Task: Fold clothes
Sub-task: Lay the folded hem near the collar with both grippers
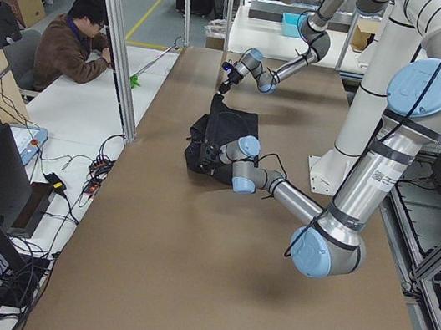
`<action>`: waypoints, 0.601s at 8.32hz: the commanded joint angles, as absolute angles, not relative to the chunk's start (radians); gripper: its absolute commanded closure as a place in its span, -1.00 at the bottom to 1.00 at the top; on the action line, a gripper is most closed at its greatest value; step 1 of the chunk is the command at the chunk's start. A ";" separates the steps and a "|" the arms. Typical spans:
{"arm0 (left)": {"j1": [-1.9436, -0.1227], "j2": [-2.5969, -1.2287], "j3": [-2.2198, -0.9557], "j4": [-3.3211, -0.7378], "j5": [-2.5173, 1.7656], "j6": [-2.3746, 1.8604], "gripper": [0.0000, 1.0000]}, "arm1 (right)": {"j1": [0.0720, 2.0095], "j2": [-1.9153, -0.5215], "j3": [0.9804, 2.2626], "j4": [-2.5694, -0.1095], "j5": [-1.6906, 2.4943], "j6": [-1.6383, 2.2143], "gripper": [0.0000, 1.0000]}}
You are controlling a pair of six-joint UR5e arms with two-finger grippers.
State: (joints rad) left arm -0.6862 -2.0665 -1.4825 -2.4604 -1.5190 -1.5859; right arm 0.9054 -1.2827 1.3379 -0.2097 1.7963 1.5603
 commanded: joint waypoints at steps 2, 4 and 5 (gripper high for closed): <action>-0.692 -2.066 -1.483 -2.461 -1.520 -1.577 1.00 | 0.914 -1.289 1.330 -0.209 1.796 1.559 1.00; -0.692 -2.066 -1.488 -2.459 -1.526 -1.577 1.00 | 0.931 -1.289 1.335 -0.213 1.804 1.559 1.00; -0.710 -2.068 -1.493 -2.459 -1.578 -1.577 1.00 | 0.940 -1.279 1.350 -0.231 1.810 1.562 1.00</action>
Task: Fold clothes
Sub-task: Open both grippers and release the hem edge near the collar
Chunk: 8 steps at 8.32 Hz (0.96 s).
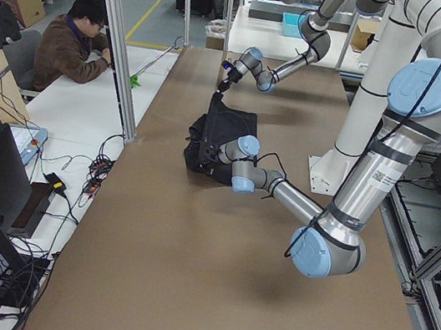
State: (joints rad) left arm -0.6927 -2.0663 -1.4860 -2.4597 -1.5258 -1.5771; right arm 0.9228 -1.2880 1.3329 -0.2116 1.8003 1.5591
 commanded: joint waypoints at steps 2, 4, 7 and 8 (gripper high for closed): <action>-0.719 -2.075 -1.497 -2.461 -1.608 -1.578 1.00 | 0.939 -1.279 1.417 -0.311 1.810 1.563 1.00; -0.718 -2.089 -1.497 -2.461 -1.609 -1.578 1.00 | 0.937 -1.278 1.442 -0.345 1.810 1.563 1.00; -0.715 -2.106 -1.493 -2.459 -1.608 -1.585 0.60 | 0.933 -1.275 1.443 -0.344 1.810 1.569 0.18; -0.715 -2.106 -1.482 -2.457 -1.603 -1.582 -0.33 | 0.933 -1.275 1.443 -0.371 1.810 1.575 -0.81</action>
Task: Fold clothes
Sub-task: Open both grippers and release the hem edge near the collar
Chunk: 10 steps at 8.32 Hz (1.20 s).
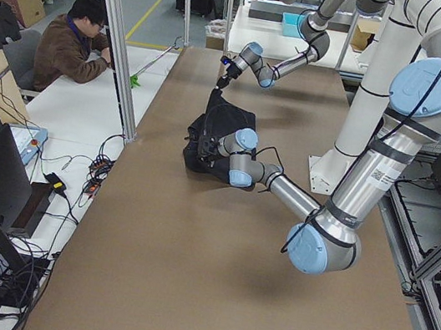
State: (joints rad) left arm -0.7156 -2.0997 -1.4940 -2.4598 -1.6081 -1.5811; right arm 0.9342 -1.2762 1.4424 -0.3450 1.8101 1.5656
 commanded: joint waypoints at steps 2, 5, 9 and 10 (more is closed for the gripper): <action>-0.718 -2.114 -1.482 -2.447 -1.603 -1.574 -0.88 | 0.940 -1.278 1.440 -0.403 1.812 1.569 -0.85; -0.729 -2.170 -1.488 -2.361 -1.605 -1.562 -0.88 | 0.966 -1.299 1.447 -0.462 1.994 1.574 -0.87; -0.719 -2.198 -1.491 -2.335 -1.600 -1.562 -0.88 | 0.910 -1.445 1.480 -0.453 2.109 1.598 -0.87; -0.718 -2.197 -1.491 -2.335 -1.598 -1.560 -0.88 | 0.869 -1.466 1.508 -0.451 2.108 1.614 -0.87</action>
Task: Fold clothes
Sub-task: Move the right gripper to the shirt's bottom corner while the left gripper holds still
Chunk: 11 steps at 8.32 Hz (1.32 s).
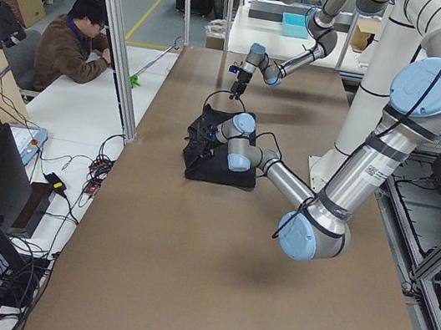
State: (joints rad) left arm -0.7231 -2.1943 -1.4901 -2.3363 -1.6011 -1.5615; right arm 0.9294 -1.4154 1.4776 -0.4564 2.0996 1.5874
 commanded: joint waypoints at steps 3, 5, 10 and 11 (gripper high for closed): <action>-0.719 -2.194 -1.489 -2.335 -1.589 -1.549 -0.88 | 0.711 -1.468 1.529 -0.451 1.999 1.680 -0.88; -0.719 -2.187 -1.488 -2.335 -1.552 -1.551 -0.88 | 0.666 -1.471 1.543 -0.449 1.964 1.677 -0.88; -0.719 -2.148 -1.491 -2.339 -1.500 -1.569 -0.88 | 0.661 -1.567 1.693 -0.463 1.988 1.674 0.74; -0.716 -2.149 -1.491 -2.341 -1.500 -1.584 -0.88 | 0.663 -1.572 1.707 -0.466 1.991 1.674 1.00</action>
